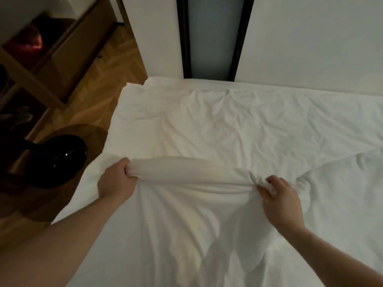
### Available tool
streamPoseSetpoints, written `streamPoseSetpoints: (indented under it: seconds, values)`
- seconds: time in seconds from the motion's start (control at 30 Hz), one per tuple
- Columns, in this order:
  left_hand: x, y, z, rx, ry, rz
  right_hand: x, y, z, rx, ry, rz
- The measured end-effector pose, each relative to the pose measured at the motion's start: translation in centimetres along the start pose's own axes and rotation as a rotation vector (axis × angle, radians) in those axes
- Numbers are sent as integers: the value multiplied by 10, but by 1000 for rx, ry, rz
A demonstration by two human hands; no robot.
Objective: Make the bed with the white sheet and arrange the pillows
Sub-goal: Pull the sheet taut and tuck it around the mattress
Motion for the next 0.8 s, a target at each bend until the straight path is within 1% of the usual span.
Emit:
streamPoseSetpoints:
  seconds: [0.1,0.2,0.23,0.3,0.37,0.4,0.47,0.53,0.6,0.7,0.8]
  values:
    - [45,-43,84,-163,-214,33,79,83,64,36,-149,96]
    - [109,-108,153,-298,-290,-64,171,145,122,4,-252,89]
    - [131,-130,171,-315,-296,-102,195,161,136,12,-251,75]
    - [164,-158,192,-224,-279,-147,228,191,141,32,-164,90]
    - [181,-162,180,-56,-202,-131,234,212,121,-7,-65,127]
    - [179,-155,162,24,-135,-110,228,215,105,-38,-27,148]
    - [159,-120,106,153,70,-33,200,198,59,-55,73,136]
    - [122,-57,46,219,265,73,154,166,5,-36,190,108]
    - [78,17,-1,220,383,212,96,125,-50,-30,310,45]
    - [5,115,-51,118,457,477,-4,43,-114,29,407,-227]
    - [-71,186,-96,-49,513,768,-99,-42,-157,130,399,-572]
Point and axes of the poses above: each hand's wrist, its own x-axis towards the middle knuckle, its own z-axis out of the back of the hand, y = z × x, the point moved 10 cm from there along x, towards the middle knuckle, and after that the axes turned 2 degrees about z, right-handed, at the moved point
